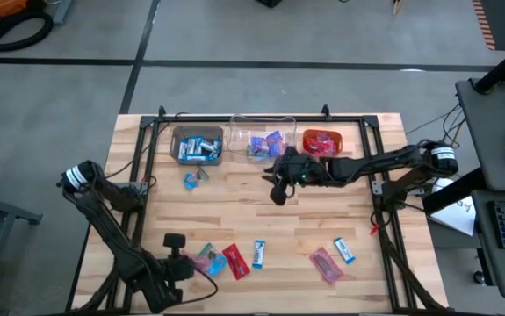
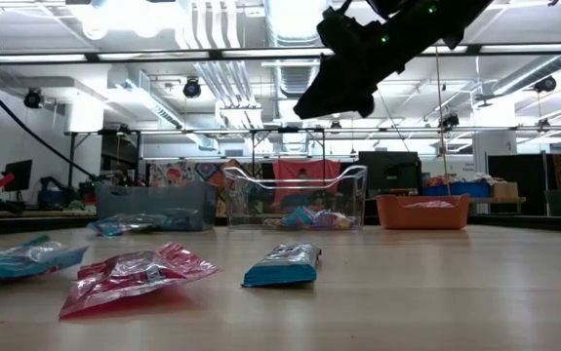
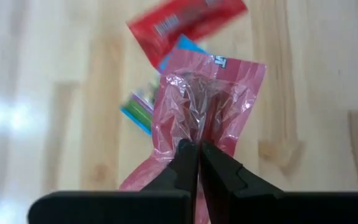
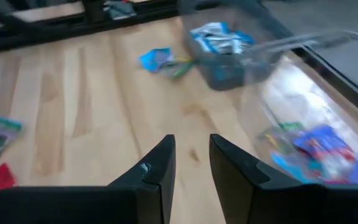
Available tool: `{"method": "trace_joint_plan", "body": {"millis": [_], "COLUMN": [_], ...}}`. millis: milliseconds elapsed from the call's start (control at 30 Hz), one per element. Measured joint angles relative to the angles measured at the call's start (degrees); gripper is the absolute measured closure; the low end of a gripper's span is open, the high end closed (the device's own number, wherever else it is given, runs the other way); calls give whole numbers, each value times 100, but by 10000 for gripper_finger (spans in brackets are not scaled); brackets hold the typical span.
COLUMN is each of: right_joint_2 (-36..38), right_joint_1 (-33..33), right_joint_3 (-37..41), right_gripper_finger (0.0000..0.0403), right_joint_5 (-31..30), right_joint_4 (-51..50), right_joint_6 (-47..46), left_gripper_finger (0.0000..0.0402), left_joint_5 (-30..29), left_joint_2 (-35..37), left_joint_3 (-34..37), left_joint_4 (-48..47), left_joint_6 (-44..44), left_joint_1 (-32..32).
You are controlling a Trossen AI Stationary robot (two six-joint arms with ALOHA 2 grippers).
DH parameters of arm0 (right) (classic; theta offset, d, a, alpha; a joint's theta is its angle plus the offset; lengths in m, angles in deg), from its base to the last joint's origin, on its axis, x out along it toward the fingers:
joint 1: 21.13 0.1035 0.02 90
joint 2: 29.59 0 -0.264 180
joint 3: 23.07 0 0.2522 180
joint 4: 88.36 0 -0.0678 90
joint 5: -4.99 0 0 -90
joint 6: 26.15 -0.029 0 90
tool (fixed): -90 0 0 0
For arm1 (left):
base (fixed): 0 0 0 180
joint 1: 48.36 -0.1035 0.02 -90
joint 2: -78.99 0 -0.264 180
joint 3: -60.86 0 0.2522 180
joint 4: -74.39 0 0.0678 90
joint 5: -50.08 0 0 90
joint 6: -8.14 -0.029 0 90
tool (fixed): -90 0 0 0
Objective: Sort candy
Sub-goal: Put the red candy into the orange bin
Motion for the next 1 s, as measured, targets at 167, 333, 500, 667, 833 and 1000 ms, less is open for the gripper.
{"method": "trace_joint_plan", "body": {"millis": [167,333,500,667,833,1000], "right_joint_2": [-490,-1204,-1860,-2418,-2739,-2829], "right_joint_1": [356,715,1149,1438,1562,1538], "right_joint_3": [3,4,-230,-812,-1295,-1681], "right_gripper_finger": [316,316,297,263,226,219], "right_joint_5": [279,1063,968,-103,-740,-742], "right_joint_4": [784,2288,3050,3034,2697,1726], "right_joint_6": [776,1718,2990,3853,4444,4163], "left_gripper_finger": [401,401,401,401,401,401], "left_joint_5": [-918,-1666,-1842,-1696,-1578,-1359], "left_joint_2": [379,738,986,1042,1002,1002], "left_joint_3": [-2,-4,96,337,504,748], "left_joint_4": [-78,-64,-26,244,253,254], "left_joint_6": [-143,-565,-706,-874,-850,-567], "left_joint_1": [-33,-181,-592,-1073,-1290,-1331]}}
